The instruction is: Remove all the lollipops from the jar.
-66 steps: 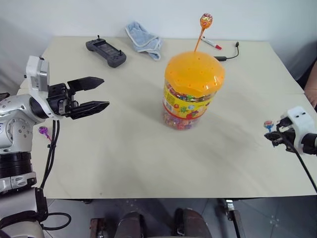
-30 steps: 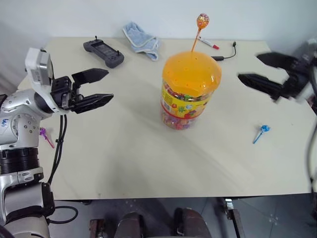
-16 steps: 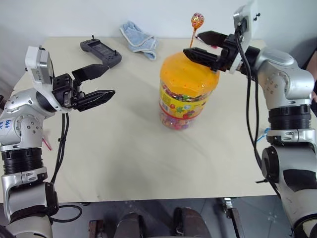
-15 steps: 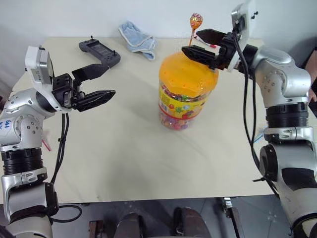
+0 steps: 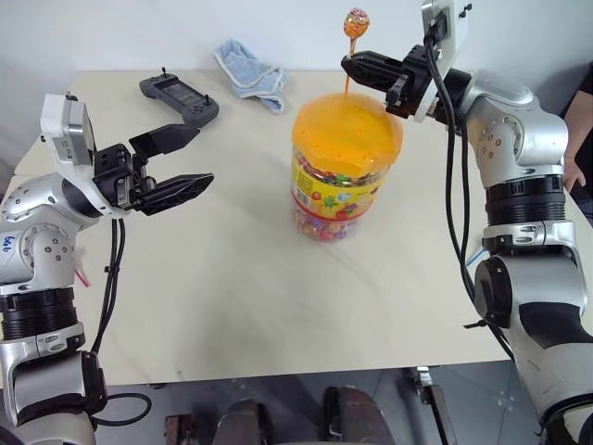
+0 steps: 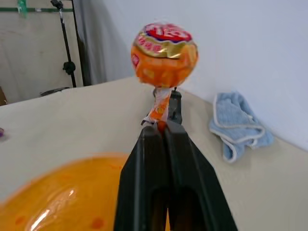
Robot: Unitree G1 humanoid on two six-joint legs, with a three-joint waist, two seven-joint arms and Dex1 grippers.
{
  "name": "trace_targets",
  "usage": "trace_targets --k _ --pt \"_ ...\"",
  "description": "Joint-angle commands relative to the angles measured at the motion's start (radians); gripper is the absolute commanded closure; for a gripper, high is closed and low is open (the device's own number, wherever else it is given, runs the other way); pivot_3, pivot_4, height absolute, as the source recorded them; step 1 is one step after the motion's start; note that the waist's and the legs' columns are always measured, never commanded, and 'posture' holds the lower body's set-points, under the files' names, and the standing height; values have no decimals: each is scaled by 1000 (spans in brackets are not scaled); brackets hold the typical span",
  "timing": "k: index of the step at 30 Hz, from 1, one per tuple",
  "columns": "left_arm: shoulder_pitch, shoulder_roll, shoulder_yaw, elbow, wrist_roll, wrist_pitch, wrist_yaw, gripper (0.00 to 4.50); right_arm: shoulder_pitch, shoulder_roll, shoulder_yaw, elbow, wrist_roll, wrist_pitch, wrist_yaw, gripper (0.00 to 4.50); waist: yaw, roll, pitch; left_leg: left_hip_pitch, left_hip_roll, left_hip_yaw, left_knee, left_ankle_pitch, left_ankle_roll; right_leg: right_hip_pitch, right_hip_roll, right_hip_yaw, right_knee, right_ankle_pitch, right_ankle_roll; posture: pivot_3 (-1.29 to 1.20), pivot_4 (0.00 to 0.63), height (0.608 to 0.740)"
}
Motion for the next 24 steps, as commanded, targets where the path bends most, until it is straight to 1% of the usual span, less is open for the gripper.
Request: trace_targets --k 1,7,11,13,16,18,22,24 --pt "-27 10 4 -3 -15 -18 -16 0 -77 -15 -61 -13 8 -34 -33 4461 0 0 0 0 0 0 0 0 0 0 0 0 0 0 0 0 150 740" --pt "-41 13 -9 25 -6 -20 -43 0 -136 -61 -103 -20 -10 -35 -99 4461 1 0 0 0 0 0 -1 0 0 0 0 0 0 0 0 0 150 740" --pt "-51 24 -12 44 -3 -21 -63 0 -127 -137 -117 -56 -34 21 -150 4461 3 0 0 -1 -1 -1 -1 0 0 0 0 0 0 0 0 0 150 740" --pt "-49 35 -13 48 -1 -18 -74 0 -99 -205 -115 -69 -82 93 -224 4461 3 0 0 -1 -1 -1 -1 0 0 0 0 0 0 0 0 0 150 740" --pt "-46 46 -11 53 -1 -15 -84 0 -40 -283 -121 -119 -101 234 -285 4461 4 0 0 -1 -1 -2 -1 0 0 0 0 0 0 0 0 0 150 740" --pt "-42 55 -10 56 -2 -14 -88 0 21 -342 -109 -172 -96 373 -279 4461 5 0 0 -1 -1 -1 -1 0 0 0 -1 0 -1 0 0 0 150 740" --pt "-30 71 -9 60 -2 -9 -97 0 239 -447 -73 -307 -121 553 -280 4461 6 0 0 -1 -1 0 -1 0 0 0 -1 0 -1 0 0 0 150 740" --pt "-22 74 -9 58 -3 -6 -99 0 342 -469 -68 -353 -122 622 -289 4461 10 0 0 -1 -1 0 -1 0 0 0 -1 0 -2 0 0 0 150 740"
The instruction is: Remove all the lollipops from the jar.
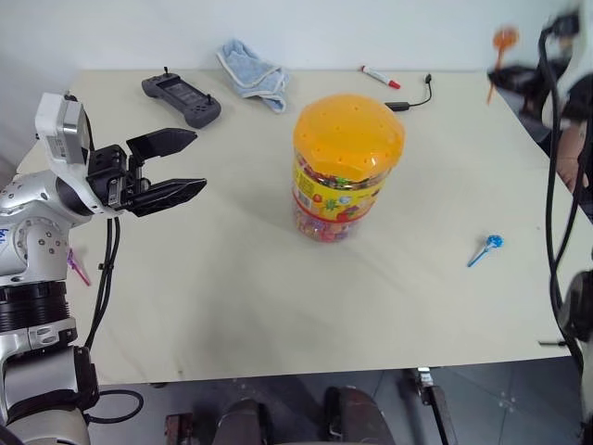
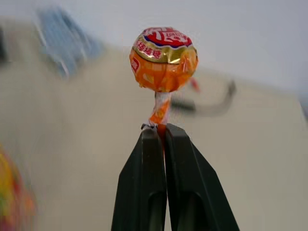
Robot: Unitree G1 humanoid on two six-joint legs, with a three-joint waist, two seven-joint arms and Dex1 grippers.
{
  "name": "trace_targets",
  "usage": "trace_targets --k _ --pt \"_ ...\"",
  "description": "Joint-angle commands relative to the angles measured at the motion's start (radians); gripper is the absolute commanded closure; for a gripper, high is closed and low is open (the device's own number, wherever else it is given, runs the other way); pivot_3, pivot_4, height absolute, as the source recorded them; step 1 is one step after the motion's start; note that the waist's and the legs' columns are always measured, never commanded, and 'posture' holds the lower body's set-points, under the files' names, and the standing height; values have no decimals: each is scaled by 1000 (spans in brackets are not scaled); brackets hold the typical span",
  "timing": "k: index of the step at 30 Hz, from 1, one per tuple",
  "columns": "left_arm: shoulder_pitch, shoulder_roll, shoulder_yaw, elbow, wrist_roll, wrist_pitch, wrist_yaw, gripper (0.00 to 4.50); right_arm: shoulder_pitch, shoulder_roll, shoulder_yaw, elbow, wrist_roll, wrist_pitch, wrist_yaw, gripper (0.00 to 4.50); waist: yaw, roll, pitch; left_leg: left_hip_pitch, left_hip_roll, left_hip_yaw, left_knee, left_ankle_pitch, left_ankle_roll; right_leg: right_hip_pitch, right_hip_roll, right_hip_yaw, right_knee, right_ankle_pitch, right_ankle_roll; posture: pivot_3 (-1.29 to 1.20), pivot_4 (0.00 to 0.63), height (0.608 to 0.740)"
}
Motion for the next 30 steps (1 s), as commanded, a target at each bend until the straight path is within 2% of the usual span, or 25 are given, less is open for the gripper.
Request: trace_targets --k 1,8,12,16,20,23,28,30 --pt "5 24 15 -21 -9 0 -9 0 100 -39 -6 -104 -8 105 -17 4461 4 0 0 0 0 0 0 0 0 0 0 0 0 0 0 0 150 740" --pt "28 24 14 -38 -10 5 -10 0 226 81 -18 -36 -20 103 -107 4461 7 2 1 1 0 5 0 0 0 -1 0 1 -2 0 0 0 150 740" --pt "64 32 19 -63 -15 8 -18 0 213 177 -3 142 -53 -10 -144 4461 7 2 1 0 0 5 1 0 0 -1 0 1 -2 0 0 0 150 740" --pt "94 39 33 -92 -23 9 -13 0 179 214 -10 298 -91 -96 -199 4461 17 2 1 0 0 4 1 0 0 -1 0 1 -2 0 0 0 150 740" --pt "130 46 47 -127 -32 25 1 0 163 222 -27 369 -105 -139 -234 4461 19 2 1 0 0 4 1 0 0 0 -1 1 -2 0 0 0 150 740" --pt "151 52 57 -142 -38 42 12 0 158 218 -31 382 -106 -151 -240 3803 19 2 1 0 0 4 1 0 0 0 -1 1 -2 0 0 0 150 740" --pt "152 26 89 -133 -43 3 42 0 181 194 -23 308 -99 -143 -187 2048 17 2 1 0 0 4 1 0 0 0 -1 1 -2 0 0 0 150 740" --pt "174 22 96 -145 -45 31 85 0 216 164 -38 208 -71 -119 -135 1334 18 2 1 0 0 4 1 0 0 0 -1 1 -2 0 0 0 150 740"
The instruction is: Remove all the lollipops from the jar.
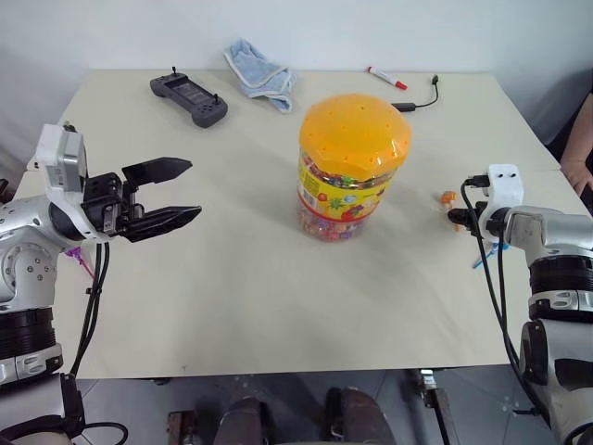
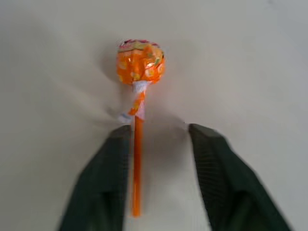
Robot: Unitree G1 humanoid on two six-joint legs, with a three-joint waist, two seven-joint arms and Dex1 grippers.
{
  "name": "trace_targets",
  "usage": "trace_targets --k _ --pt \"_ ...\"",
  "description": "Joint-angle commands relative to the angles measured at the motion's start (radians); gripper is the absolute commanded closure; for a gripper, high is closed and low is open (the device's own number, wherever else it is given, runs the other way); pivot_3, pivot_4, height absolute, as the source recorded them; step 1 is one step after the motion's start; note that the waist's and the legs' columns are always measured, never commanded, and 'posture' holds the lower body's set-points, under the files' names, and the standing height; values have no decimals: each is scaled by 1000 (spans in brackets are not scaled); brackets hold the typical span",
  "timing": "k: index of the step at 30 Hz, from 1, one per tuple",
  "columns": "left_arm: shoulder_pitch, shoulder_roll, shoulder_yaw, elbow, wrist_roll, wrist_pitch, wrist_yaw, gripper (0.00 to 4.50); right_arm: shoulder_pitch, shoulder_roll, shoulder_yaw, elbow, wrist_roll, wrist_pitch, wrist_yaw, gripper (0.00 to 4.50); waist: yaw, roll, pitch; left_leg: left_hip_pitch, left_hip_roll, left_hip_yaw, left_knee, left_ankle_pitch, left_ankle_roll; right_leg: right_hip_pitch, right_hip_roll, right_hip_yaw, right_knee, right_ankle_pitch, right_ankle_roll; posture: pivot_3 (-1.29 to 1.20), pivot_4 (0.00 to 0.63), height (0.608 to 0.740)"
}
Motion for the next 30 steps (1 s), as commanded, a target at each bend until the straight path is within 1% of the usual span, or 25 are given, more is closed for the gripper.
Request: trace_targets --k 1,4,7,10,12,13,15,16,18,21,23,26,29,30 --pt "27 -1 35 -32 -25 20 52 0 46 -58 -28 -162 42 36 81 1002 1 0 0 0 0 0 0 0 0 0 0 0 0 0 0 0 150 740" --pt "59 7 40 -47 -34 60 86 0 121 -105 -59 -322 93 53 158 12 3 0 0 0 0 0 0 0 0 0 0 0 0 0 0 0 150 740" --pt "92 7 44 -63 -26 87 140 0 200 -155 -113 -462 158 49 240 12 6 0 0 0 0 0 0 0 0 0 0 0 -1 0 0 0 150 740" --pt "118 7 45 -79 -30 114 172 0 293 -182 -150 -587 222 1 339 12 9 0 0 0 0 0 0 0 0 0 0 0 -1 0 0 0 150 740" --pt "137 -3 38 -89 -14 99 188 0 398 -199 -153 -716 291 -32 461 12 10 0 0 0 0 0 0 0 0 0 0 0 -2 0 0 0 150 740" --pt "148 -8 34 -95 -13 92 184 0 443 -200 -153 -772 325 -52 516 12 13 0 0 0 0 0 0 0 0 0 0 0 -2 0 0 0 150 740" --pt "168 -11 30 -103 -29 106 173 0 504 -177 -148 -835 355 -124 575 12 17 0 0 0 0 0 0 0 0 0 0 0 -3 0 0 0 150 740" --pt "183 -13 28 -105 -26 103 172 0 539 -153 -135 -855 357 -201 615 12 17 0 0 0 0 1 0 0 0 0 0 0 -3 0 0 0 150 740" --pt "214 -19 30 -110 -20 82 157 0 602 -122 -85 -861 324 -352 691 12 18 0 0 0 0 1 0 0 0 1 0 1 -4 0 0 0 150 740" --pt "272 -13 45 -123 -28 88 141 0 670 -132 43 -813 206 -530 766 12 26 0 0 2 0 1 0 0 0 2 0 1 -4 0 0 0 150 740" --pt "340 -3 64 -145 -18 77 130 0 690 -79 79 -744 176 -667 784 12 27 0 0 2 0 2 0 0 0 2 0 1 -5 0 0 0 150 740" --pt "396 4 83 -168 -9 66 137 0 685 -37 89 -680 174 -731 784 12 29 0 0 1 0 2 1 0 0 2 0 1 -5 0 0 0 150 740" --pt "458 -19 105 -204 -10 46 157 0 704 -34 100 -631 163 -770 804 12 32 0 0 2 0 1 2 0 0 3 0 0 -5 0 0 0 150 740" --pt "472 -27 108 -219 -20 54 171 0 705 -23 96 -627 155 -774 773 12 32 0 0 2 0 0 2 0 0 4 0 0 -4 0 0 0 150 740"
